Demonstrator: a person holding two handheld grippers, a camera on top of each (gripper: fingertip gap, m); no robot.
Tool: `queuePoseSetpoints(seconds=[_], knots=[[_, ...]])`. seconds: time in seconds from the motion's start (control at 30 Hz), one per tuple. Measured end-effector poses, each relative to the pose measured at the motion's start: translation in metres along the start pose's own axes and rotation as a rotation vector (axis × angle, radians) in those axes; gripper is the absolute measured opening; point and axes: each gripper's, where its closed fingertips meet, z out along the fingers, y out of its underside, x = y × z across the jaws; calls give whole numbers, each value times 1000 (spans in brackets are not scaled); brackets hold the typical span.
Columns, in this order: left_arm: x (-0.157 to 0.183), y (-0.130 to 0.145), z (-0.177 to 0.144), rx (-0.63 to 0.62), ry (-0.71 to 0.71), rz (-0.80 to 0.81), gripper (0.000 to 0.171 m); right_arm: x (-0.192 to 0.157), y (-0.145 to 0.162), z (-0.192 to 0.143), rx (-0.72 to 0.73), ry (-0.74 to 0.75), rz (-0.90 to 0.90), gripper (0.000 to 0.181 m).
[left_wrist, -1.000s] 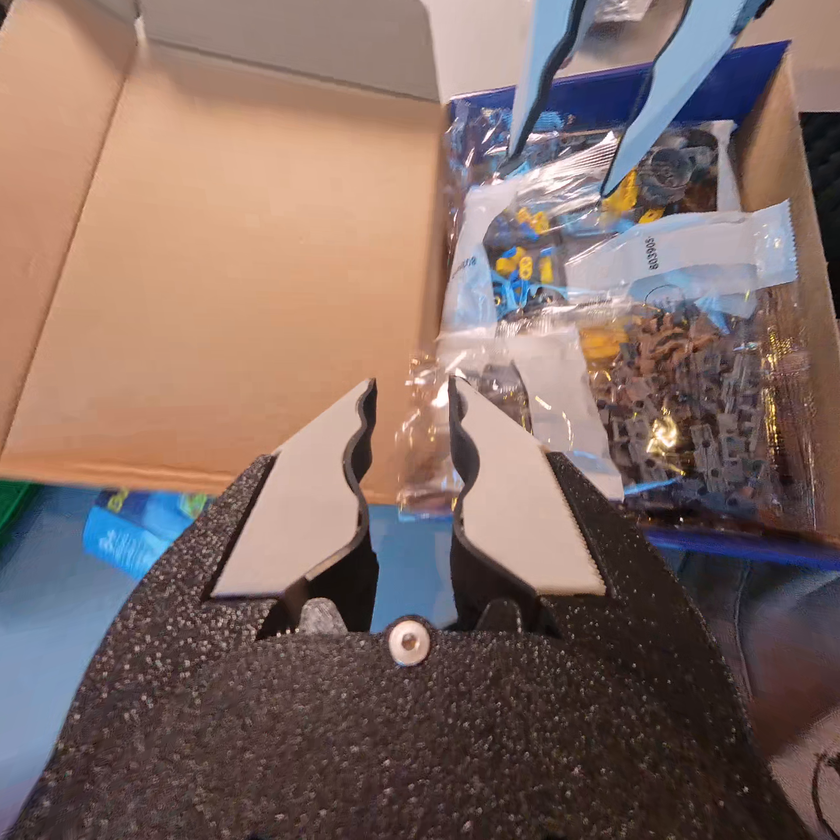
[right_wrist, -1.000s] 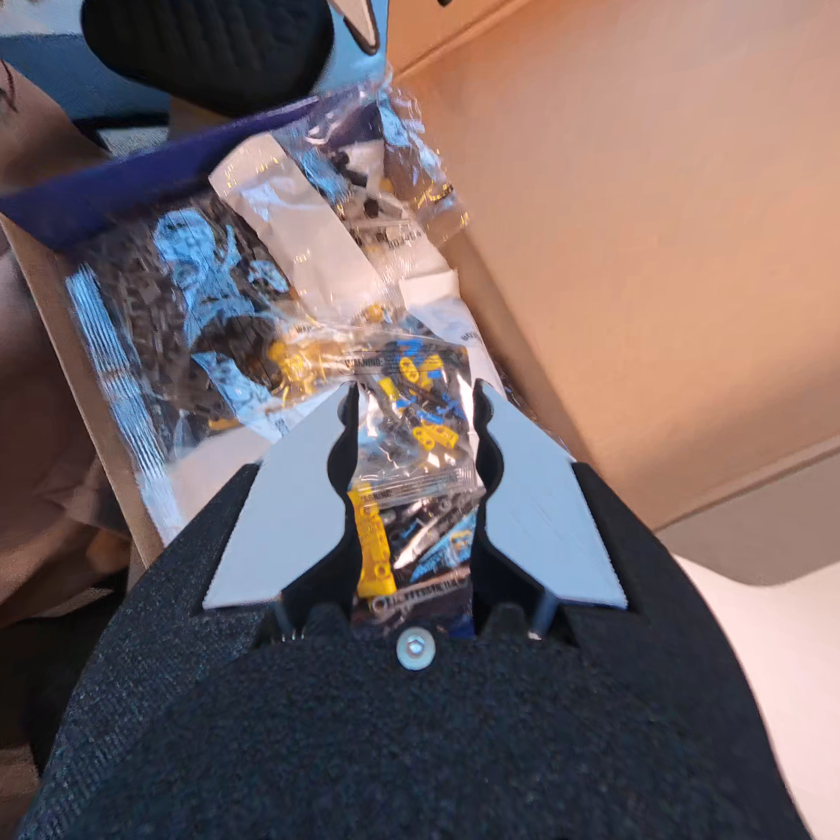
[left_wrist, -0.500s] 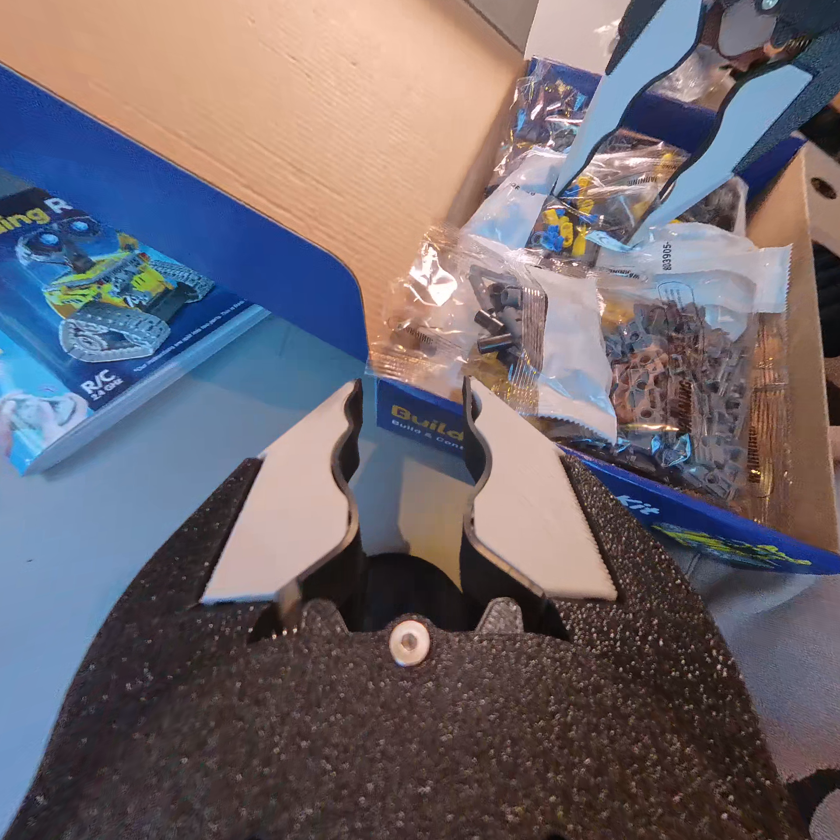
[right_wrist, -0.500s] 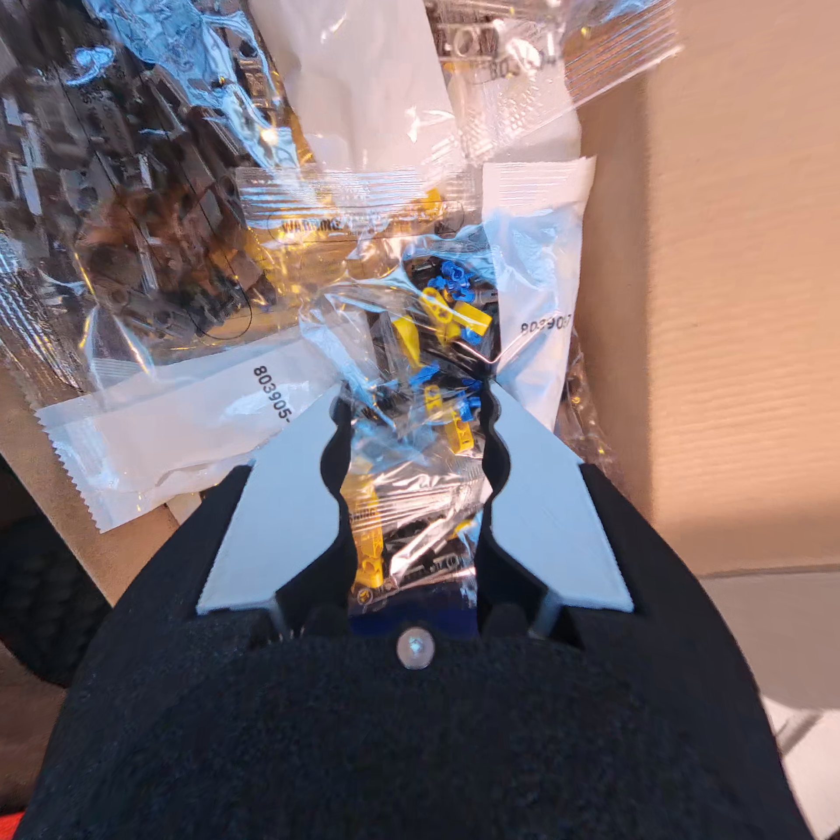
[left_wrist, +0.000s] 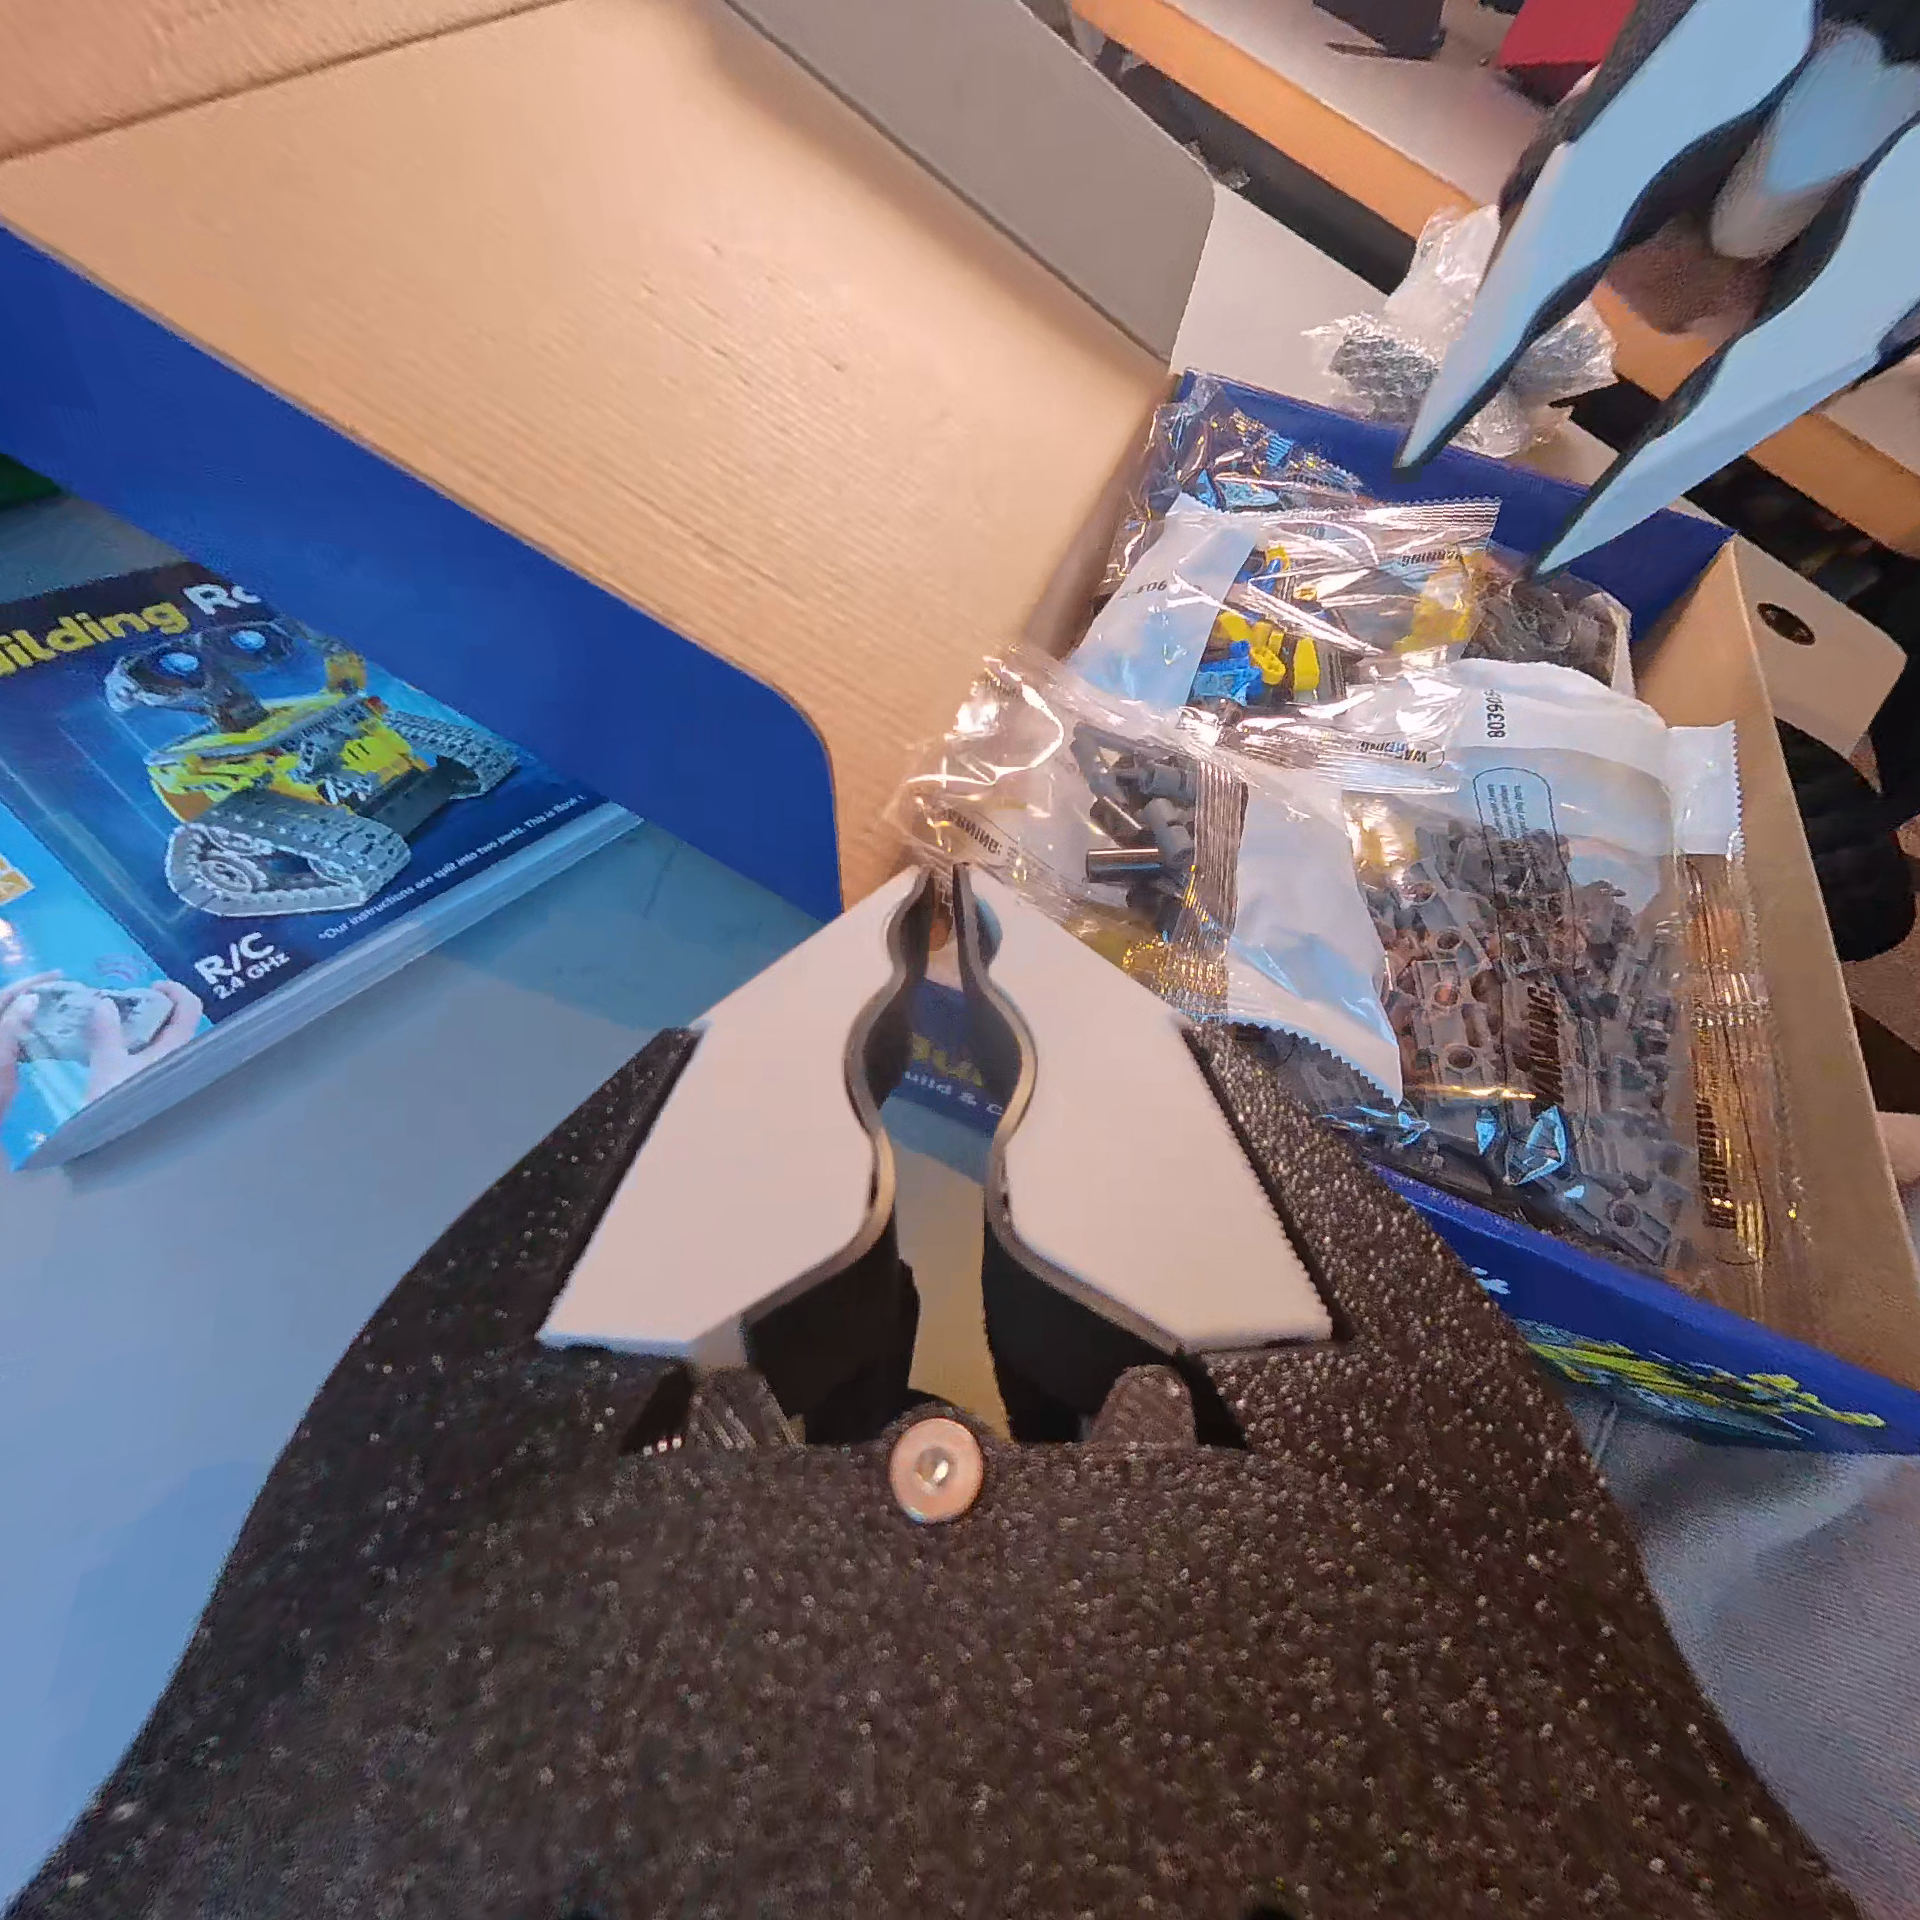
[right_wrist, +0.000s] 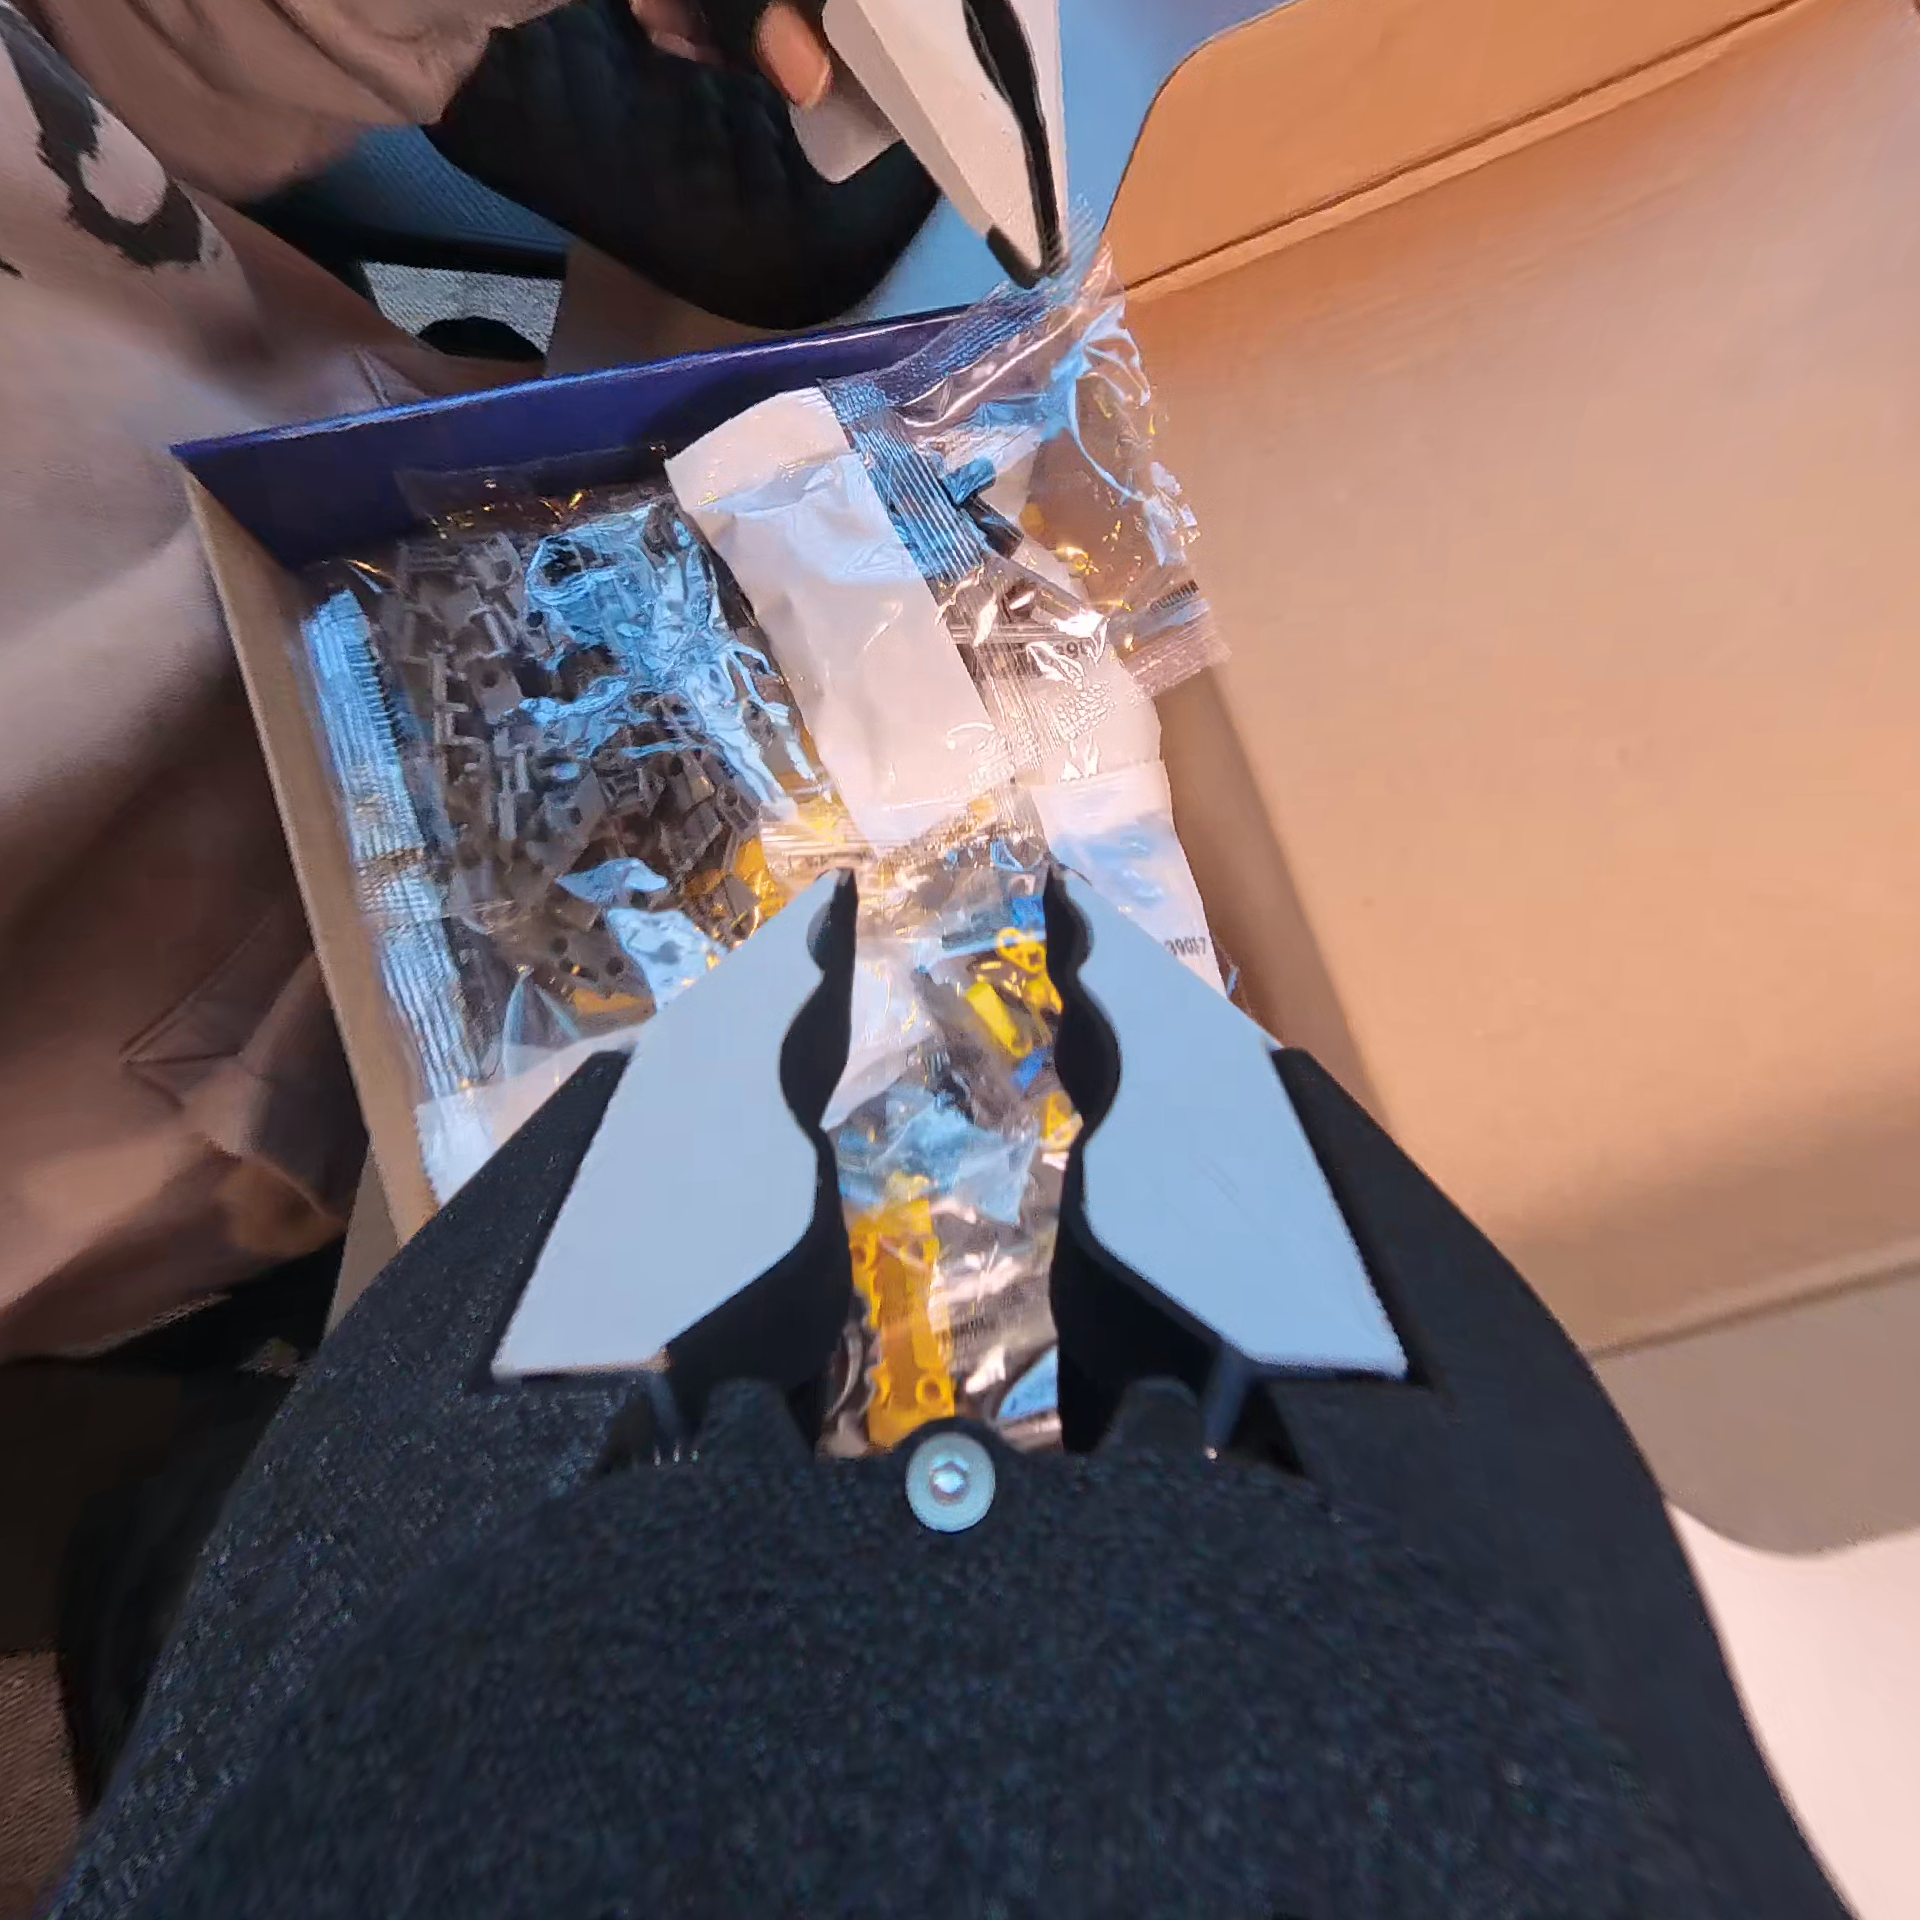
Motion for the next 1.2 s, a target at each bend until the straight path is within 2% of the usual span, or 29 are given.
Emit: queuePoseSetpoints(seconds=[0.13,0.2,0.33,0.47,0.5,0.57,0.63,0.67,0.77,0.87,0.97,1.03,1.1,1.2], knots=[[22,-14,-6,75,119,48,0,13,-15,25,56,37,-8,36],[40,-28,-16,151,214,65,0,21,-29,32,113,5,14,47],[81,-50,-35,257,384,206,0,24,-53,37,220,-161,24,72],[103,-60,-42,258,476,387,0,18,-66,33,307,-405,85,83],[101,-60,-38,238,466,421,0,13,-67,32,316,-485,98,79],[97,-64,-32,210,456,453,0,-1,-66,26,315,-616,82,35],[88,-70,-28,199,422,493,0,0,-65,25,299,-569,27,5],[82,-73,-28,199,394,522,0,6,-65,25,296,-490,-14,0],[76,-79,-32,210,383,575,0,25,-76,16,316,-229,-123,0],[85,-51,-28,126,445,639,0,17,-67,18,257,-66,-237,0],[100,2,-20,-23,567,617,0,-21,-31,47,151,-105,-228,2],[105,27,-19,-124,626,579,4,-36,-8,61,82,-119,-195,21],[111,28,-28,-155,707,542,19,-42,-7,51,116,-131,-145,31],[115,-5,-42,-83,765,469,20,-43,-15,20,160,-173,-38,43]])
